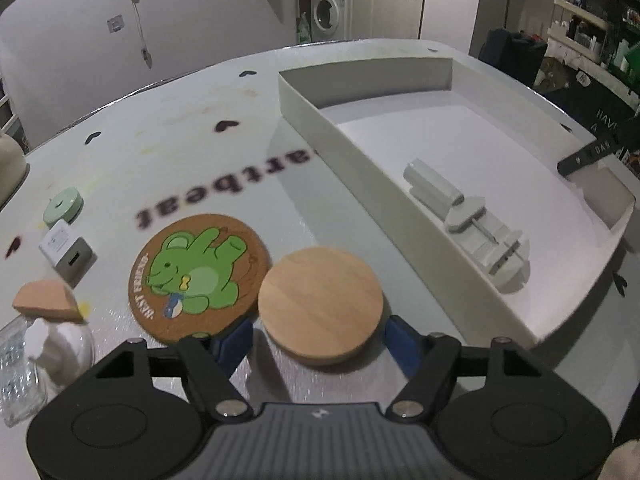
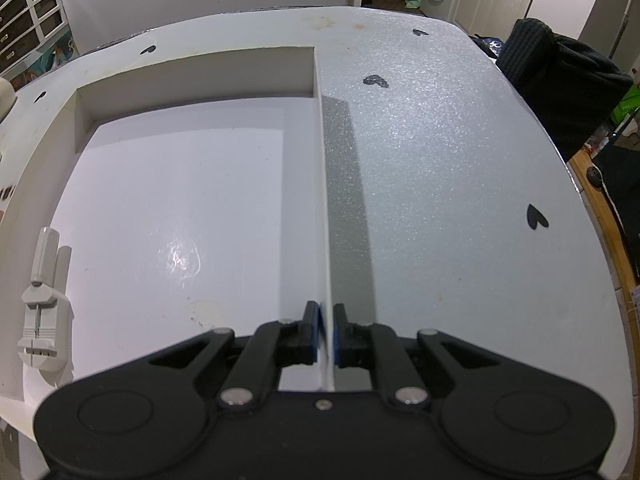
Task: Organize rigid objects
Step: 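Move the left tool to the wooden disc and close on it, then carry the wooden disc into the tray and open the left tool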
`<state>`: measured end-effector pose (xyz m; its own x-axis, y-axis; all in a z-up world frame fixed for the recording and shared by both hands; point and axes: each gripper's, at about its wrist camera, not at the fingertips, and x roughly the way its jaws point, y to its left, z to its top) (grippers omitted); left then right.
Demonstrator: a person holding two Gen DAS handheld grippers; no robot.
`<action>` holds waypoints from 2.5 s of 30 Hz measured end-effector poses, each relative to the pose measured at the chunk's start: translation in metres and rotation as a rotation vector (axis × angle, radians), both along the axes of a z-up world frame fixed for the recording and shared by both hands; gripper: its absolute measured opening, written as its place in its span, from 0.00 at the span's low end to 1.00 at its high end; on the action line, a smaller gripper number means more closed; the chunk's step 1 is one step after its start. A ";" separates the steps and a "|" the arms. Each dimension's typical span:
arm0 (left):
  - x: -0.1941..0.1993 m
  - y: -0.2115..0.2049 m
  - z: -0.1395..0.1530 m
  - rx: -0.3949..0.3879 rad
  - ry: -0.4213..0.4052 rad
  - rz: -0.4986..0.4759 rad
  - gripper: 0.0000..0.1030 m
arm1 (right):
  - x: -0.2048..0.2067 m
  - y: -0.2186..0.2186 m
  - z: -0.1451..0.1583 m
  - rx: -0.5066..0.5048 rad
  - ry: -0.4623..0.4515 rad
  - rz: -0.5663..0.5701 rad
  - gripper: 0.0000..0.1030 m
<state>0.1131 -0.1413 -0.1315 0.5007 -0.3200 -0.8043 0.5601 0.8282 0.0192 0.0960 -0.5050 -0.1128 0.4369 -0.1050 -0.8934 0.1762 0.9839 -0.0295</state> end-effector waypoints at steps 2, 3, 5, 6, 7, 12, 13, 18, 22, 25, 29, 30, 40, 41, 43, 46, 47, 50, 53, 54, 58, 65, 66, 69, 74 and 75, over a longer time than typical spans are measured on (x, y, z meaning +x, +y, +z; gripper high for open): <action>0.003 -0.002 -0.001 -0.006 -0.008 0.001 0.71 | 0.000 0.000 0.000 0.000 0.000 -0.001 0.08; 0.005 -0.004 -0.001 -0.009 -0.008 0.000 0.71 | 0.000 0.000 0.000 0.001 -0.001 0.000 0.08; 0.007 -0.006 -0.001 -0.012 -0.013 -0.005 0.69 | 0.000 0.000 0.000 0.000 -0.002 -0.001 0.09; 0.007 -0.007 -0.001 -0.014 -0.017 -0.006 0.66 | 0.000 0.000 0.000 0.000 -0.003 -0.001 0.09; 0.008 -0.007 -0.001 -0.015 -0.016 -0.006 0.66 | 0.000 0.000 0.000 0.000 -0.003 -0.002 0.09; 0.007 -0.004 0.000 -0.020 -0.012 0.011 0.66 | 0.000 0.000 0.000 0.000 -0.004 -0.002 0.09; 0.007 -0.002 0.001 -0.028 -0.009 0.023 0.66 | -0.001 0.000 0.000 0.000 -0.004 -0.002 0.09; 0.009 0.006 0.020 -0.087 -0.012 0.105 0.66 | -0.001 0.000 0.000 0.000 -0.004 -0.001 0.09; 0.013 0.000 0.049 -0.144 -0.058 0.119 0.66 | 0.000 0.001 0.000 0.000 -0.003 0.001 0.09; 0.016 -0.013 0.067 -0.182 -0.080 0.073 0.66 | 0.000 0.000 -0.001 -0.001 -0.004 0.001 0.09; 0.020 -0.041 0.081 -0.210 -0.071 -0.014 0.66 | 0.000 0.000 -0.001 0.001 -0.003 0.001 0.09; 0.022 -0.048 0.083 -0.215 -0.062 -0.037 0.66 | 0.000 0.000 -0.001 0.001 -0.002 0.001 0.09; 0.015 -0.128 0.071 -0.180 0.028 -0.271 0.66 | 0.000 0.000 0.000 0.002 -0.002 -0.001 0.08; 0.014 -0.135 0.066 -0.174 0.047 -0.289 0.66 | 0.000 0.000 0.000 0.002 -0.003 -0.002 0.08; 0.012 -0.143 0.057 -0.156 0.073 -0.314 0.66 | 0.000 0.000 -0.001 0.004 -0.004 -0.004 0.09; 0.007 -0.155 0.043 -0.121 0.096 -0.348 0.66 | 0.000 0.000 -0.001 0.005 -0.005 -0.004 0.09; 0.006 -0.158 0.039 -0.114 0.103 -0.354 0.66 | 0.000 0.000 -0.001 0.005 -0.005 -0.004 0.08; 0.007 -0.168 0.028 -0.096 0.114 -0.355 0.66 | 0.000 0.000 -0.001 0.004 -0.005 -0.004 0.08; 0.010 -0.174 0.020 -0.085 0.127 -0.343 0.66 | 0.000 0.000 -0.001 0.004 -0.005 -0.005 0.08; 0.010 -0.175 0.018 -0.079 0.128 -0.342 0.66 | 0.000 0.000 -0.001 0.004 -0.005 -0.005 0.08; 0.011 -0.176 0.014 -0.058 0.136 -0.340 0.66 | 0.000 0.000 -0.001 0.003 -0.005 -0.003 0.09; 0.010 -0.176 0.013 -0.043 0.138 -0.342 0.66 | 0.000 0.000 -0.001 0.004 -0.005 -0.003 0.09; 0.010 -0.176 0.012 -0.040 0.140 -0.343 0.67 | 0.000 0.000 -0.001 0.004 -0.005 -0.003 0.09; 0.009 -0.176 0.013 -0.040 0.136 -0.344 0.75 | 0.000 0.000 -0.001 0.003 -0.005 -0.003 0.09; 0.007 -0.173 0.020 -0.060 0.123 -0.353 0.78 | 0.000 0.000 -0.001 0.004 -0.005 -0.003 0.09; 0.007 -0.172 0.023 -0.066 0.116 -0.355 0.80 | 0.000 0.000 -0.001 0.004 -0.005 -0.003 0.09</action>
